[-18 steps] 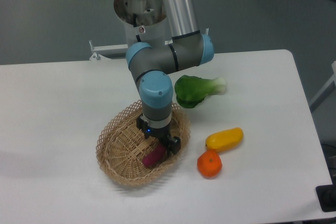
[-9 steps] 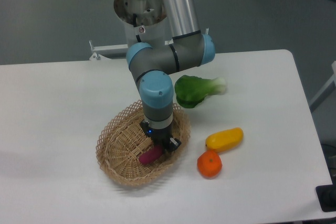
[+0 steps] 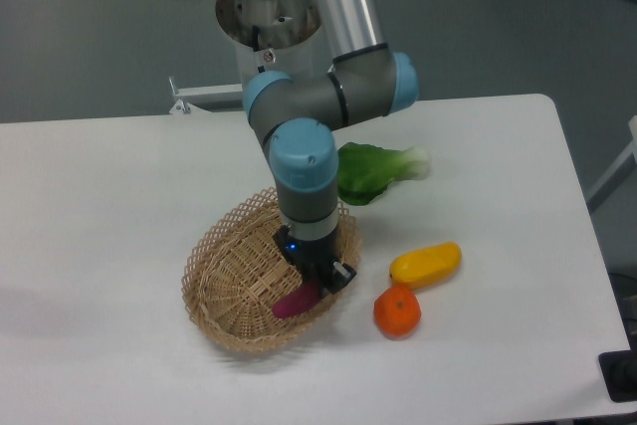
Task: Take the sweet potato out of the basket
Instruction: 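Lift the sweet potato out of the basket past the yellow fruit, then raise the held sweet potato higher above the table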
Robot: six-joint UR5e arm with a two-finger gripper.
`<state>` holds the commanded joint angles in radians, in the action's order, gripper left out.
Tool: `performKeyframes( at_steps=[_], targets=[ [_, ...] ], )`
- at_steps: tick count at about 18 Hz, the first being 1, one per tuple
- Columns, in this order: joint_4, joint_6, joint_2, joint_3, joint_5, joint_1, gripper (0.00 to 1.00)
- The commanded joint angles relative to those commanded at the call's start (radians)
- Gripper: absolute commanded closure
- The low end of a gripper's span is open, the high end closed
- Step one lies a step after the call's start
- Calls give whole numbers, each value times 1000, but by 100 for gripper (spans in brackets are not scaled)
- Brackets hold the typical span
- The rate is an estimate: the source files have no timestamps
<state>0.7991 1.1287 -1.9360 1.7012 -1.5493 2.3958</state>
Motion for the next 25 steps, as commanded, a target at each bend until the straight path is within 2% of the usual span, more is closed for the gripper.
performKeyframes(
  at_steps=[3, 6, 9, 11, 15, 25],
  targets=[
    [63, 109, 44, -11, 14, 81, 76],
    [156, 230, 77, -54, 64, 182, 76],
    [248, 353, 97, -95, 81, 276, 76],
    [281, 423, 106, -107, 81, 328, 76],
    [293, 505, 114, -109, 83, 387, 76],
    [292, 505, 115, -112, 78, 402, 76]
  ],
)
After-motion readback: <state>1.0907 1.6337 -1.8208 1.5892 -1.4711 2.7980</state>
